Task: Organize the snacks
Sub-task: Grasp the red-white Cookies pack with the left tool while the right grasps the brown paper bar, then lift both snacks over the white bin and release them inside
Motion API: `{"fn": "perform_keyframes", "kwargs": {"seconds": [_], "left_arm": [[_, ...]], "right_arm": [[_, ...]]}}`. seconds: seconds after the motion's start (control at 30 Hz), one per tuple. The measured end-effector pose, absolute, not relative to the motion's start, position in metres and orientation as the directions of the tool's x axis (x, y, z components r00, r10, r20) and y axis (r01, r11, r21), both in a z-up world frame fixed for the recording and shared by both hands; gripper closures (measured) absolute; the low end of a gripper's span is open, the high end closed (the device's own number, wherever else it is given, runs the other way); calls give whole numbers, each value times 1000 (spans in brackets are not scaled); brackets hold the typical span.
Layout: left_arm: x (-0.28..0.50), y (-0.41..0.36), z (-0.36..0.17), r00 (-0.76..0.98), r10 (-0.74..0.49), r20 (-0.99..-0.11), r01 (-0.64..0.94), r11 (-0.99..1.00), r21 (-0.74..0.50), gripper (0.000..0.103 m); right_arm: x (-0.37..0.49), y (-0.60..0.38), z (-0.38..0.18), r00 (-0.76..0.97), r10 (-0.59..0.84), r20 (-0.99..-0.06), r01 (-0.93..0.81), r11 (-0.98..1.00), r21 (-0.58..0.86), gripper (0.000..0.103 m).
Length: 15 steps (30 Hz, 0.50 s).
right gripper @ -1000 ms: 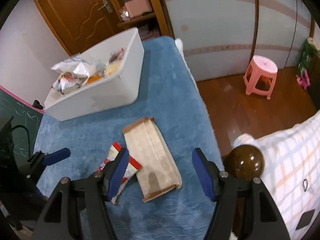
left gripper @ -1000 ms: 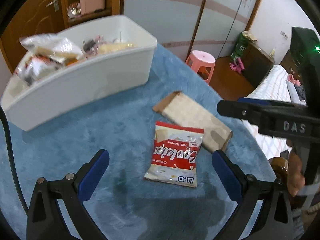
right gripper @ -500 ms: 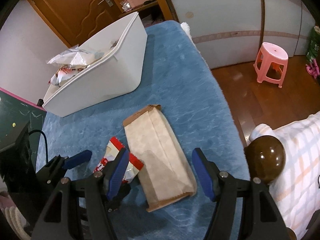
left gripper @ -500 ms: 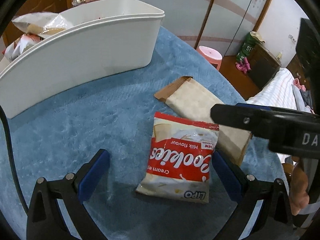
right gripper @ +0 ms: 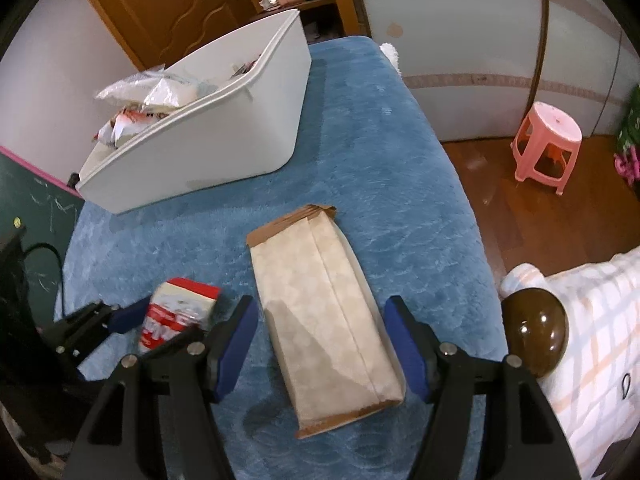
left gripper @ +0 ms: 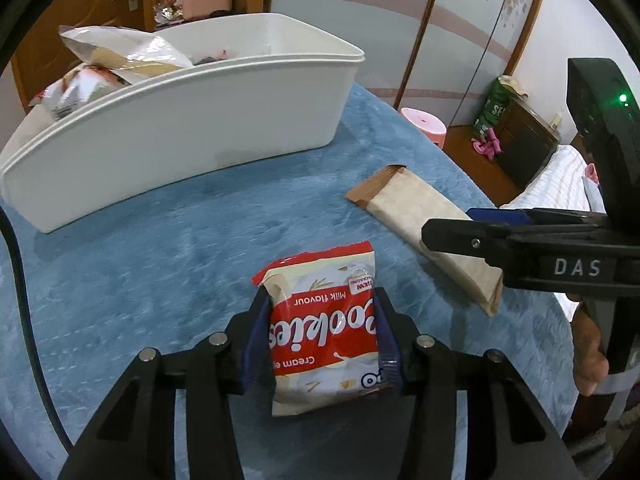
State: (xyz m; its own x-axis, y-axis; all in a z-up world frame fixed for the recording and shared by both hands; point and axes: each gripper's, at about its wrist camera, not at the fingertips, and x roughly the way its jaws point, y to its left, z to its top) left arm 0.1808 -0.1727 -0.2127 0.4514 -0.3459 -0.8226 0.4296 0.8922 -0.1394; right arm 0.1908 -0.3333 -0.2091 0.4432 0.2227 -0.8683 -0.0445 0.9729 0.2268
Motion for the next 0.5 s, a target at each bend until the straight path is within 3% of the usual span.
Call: {"fn": "perform_keyframes", "kwargs": {"seconds": [0.2, 0.3, 0.5], "left_arm": [[179, -162, -205, 482, -327, -813, 409, 904, -121, 56], [178, -157, -200, 493, -322, -808, 399, 909, -119, 56], [169, -145, -178, 537, -296, -790, 381, 920, -85, 56]], "right_arm": [[188, -315, -213, 442, 119, -889, -101, 991, 82, 36], [183, -305, -214, 450, 59, -891, -128, 992, 0, 42], [167, -294, -197, 467, 107, -878, -167, 985, 31, 44]]}}
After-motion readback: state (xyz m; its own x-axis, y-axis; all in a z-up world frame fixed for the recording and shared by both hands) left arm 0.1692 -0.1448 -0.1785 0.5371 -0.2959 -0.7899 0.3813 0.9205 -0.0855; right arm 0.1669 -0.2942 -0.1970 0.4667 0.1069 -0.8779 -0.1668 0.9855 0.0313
